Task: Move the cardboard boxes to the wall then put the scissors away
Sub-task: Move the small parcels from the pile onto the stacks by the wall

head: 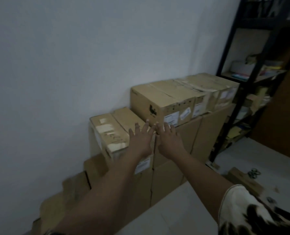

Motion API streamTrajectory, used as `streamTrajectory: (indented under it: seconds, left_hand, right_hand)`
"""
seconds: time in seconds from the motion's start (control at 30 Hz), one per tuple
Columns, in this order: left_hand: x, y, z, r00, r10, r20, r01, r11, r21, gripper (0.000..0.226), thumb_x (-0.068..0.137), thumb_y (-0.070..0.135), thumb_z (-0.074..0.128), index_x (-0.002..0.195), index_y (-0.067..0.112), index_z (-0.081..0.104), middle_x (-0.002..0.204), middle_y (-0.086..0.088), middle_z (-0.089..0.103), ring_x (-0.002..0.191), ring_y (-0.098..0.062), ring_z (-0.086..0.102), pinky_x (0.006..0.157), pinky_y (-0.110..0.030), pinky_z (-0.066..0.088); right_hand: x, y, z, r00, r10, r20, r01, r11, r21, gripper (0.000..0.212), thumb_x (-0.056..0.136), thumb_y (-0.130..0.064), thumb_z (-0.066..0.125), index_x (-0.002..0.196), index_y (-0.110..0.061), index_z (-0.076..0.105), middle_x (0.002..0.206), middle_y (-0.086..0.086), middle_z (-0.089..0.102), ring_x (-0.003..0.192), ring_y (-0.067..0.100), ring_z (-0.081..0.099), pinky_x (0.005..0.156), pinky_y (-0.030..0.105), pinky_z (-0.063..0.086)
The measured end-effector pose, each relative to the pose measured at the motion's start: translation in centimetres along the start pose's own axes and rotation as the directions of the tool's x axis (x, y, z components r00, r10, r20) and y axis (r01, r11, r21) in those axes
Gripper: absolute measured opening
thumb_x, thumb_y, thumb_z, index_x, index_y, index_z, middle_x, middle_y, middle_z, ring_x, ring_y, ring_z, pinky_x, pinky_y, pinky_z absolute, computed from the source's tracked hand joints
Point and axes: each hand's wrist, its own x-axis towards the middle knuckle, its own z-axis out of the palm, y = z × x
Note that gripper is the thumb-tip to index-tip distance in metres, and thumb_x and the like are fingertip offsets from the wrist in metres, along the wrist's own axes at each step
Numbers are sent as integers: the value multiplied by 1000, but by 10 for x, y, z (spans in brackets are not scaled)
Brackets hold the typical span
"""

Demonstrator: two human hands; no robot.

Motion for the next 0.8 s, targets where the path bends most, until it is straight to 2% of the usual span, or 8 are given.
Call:
streamTrajectory:
  seconds: [0.3,0.53,0.8]
  left_hand:
    - [26,145,16,988,143,54,-140,989,-52,89,89,17,59,155,27,1,162,-2,-8,147,-39,-2,114,-59,11]
    - [44,259,57,957,266,113,-253,961,-114,94,88,16,61,154,26,-5,162,0,-10,147,-41,-6,116,-59,7]
    - [83,316,91,908,395,139,-381,918,-112,95,88,16,62,154,29,-5,163,-1,-6,147,-41,-2,114,-60,9]
  right_hand:
    - [-56,140,-16,976,219,2,-219,975,45,89,90,-15,56,156,-21,-4,163,13,1,148,35,6,114,47,22]
    - [-107,229,3,941,338,37,-339,939,59,93,90,-23,62,155,-21,-3,162,12,1,148,36,6,115,47,23]
    - [-114,294,22,890,453,53,-456,885,93,95,89,-26,65,155,-21,-3,162,13,-1,145,37,10,110,50,29]
